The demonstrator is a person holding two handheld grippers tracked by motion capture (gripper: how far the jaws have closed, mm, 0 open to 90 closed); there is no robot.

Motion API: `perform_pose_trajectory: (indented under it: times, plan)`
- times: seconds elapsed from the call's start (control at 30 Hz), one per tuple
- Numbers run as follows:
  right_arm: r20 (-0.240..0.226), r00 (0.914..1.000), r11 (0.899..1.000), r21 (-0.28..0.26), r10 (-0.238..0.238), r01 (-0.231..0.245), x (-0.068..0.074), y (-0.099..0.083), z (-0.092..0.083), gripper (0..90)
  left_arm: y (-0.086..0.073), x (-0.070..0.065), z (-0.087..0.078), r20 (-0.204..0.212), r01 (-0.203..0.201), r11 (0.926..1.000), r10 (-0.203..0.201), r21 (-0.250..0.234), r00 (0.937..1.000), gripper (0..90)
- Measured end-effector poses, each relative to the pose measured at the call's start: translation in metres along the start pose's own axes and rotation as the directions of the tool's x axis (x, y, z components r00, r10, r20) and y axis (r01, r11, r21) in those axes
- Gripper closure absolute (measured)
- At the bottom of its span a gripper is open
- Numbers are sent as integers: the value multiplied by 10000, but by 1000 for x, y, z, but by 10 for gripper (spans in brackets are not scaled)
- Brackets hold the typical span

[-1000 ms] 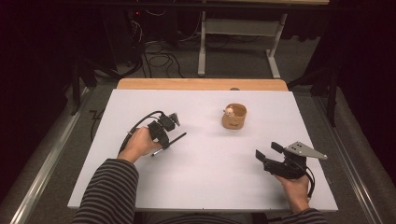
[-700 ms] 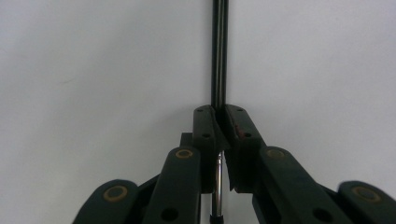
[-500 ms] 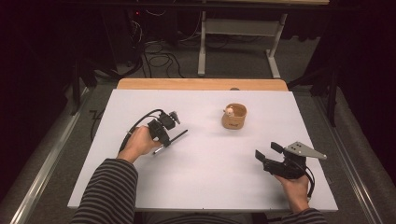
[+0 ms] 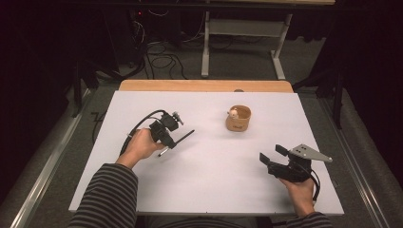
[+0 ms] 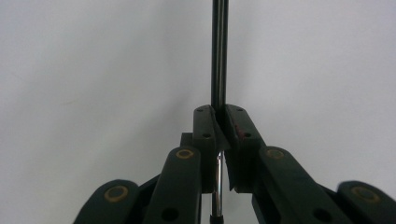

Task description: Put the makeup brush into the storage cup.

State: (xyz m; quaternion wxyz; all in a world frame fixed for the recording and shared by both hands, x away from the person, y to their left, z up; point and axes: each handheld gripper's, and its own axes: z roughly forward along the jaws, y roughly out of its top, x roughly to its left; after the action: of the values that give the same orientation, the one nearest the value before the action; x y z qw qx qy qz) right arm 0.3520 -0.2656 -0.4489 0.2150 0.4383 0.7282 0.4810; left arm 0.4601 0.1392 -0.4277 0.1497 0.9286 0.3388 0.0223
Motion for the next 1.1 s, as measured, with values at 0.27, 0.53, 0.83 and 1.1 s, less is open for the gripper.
perform_pose_trajectory:
  times: [0.27,0.53,0.83,1.1]
  plan:
    - [-1,10000,10000,4,16,-16,0,0,0,277,0,-12,-10,140,-229,9989,235,-410,9996,834]
    - [-21,10000,10000,15,39,-39,-1,0,0,278,-4,-19,-23,506,-330,9951,378,-929,9980,834]
    - [-37,10000,10000,14,45,-45,-1,0,0,278,-8,-27,-38,831,-351,9854,495,-1666,9953,834]
    - [-35,10000,10000,21,50,-50,-1,0,0,279,-15,-35,-45,906,-410,9762,616,-2132,9940,834]
